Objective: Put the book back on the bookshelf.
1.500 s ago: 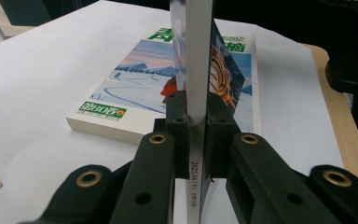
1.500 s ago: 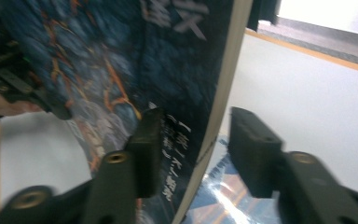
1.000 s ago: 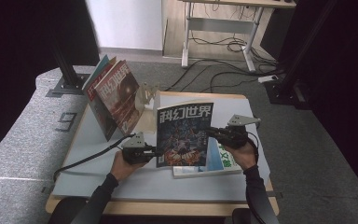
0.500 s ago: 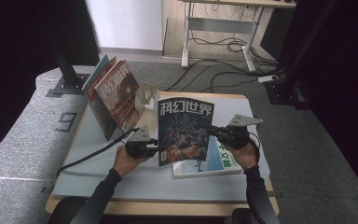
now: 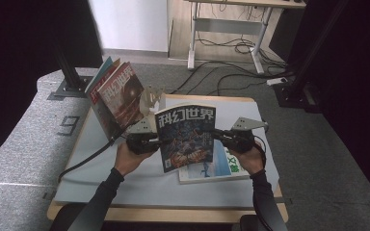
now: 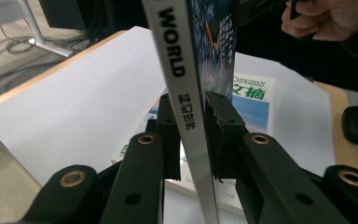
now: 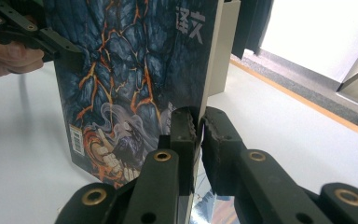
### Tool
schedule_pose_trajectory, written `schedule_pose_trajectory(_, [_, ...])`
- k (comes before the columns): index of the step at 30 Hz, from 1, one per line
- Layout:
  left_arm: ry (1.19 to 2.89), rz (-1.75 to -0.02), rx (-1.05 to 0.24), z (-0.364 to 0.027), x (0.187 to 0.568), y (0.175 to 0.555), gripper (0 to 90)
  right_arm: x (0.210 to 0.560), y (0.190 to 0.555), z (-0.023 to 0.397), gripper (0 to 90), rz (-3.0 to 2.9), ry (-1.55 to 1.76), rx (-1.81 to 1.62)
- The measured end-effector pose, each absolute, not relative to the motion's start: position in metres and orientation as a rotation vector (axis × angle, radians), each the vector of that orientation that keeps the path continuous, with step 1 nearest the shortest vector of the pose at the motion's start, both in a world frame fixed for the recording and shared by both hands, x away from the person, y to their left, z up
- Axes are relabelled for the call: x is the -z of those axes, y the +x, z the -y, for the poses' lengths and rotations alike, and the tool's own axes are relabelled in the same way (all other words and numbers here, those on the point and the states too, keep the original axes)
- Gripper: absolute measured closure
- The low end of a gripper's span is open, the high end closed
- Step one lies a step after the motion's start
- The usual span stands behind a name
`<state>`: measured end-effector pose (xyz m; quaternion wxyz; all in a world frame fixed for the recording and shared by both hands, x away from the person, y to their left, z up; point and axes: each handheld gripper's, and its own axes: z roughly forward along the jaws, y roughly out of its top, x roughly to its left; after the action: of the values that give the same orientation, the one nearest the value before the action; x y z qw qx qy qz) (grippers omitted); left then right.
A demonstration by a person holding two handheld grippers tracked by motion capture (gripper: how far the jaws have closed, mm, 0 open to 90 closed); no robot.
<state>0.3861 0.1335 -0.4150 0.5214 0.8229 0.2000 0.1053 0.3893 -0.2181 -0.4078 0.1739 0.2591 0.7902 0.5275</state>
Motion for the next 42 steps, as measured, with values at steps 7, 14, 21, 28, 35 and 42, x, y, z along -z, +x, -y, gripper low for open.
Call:
schedule_pose_trajectory(7, [1.963, -0.473, -0.234, -0.131, 0.413, 0.386, 81.5, 0.409, 0.391, 0.225, 74.6, -2.255, 0.815, -1.477])
schedule_pose_trajectory(14, [1.958, -0.48, -0.236, -0.131, 0.413, 0.385, 82.1, 0.416, 0.39, 0.237, 65.8, -2.241, 0.87, -1.444])
schedule_pose_trajectory(21, [1.963, -0.457, -0.231, -0.132, 0.413, 0.383, 82.2, 0.431, 0.388, 0.243, 49.4, -2.224, 0.959, -1.365])
schedule_pose_trajectory(28, [1.977, -0.436, -0.233, -0.134, 0.412, 0.382, 82.1, 0.45, 0.385, 0.245, 35.9, -2.236, 1.047, -1.252])
schedule_pose_trajectory(35, [1.985, -0.436, -0.225, -0.134, 0.411, 0.38, 82.3, 0.474, 0.386, 0.245, 25.8, -2.24, 1.119, -1.194])
schedule_pose_trajectory(42, [2.003, -0.453, -0.207, -0.136, 0.408, 0.377, 82.3, 0.498, 0.387, 0.24, 20.5, -2.269, 1.135, -1.117])
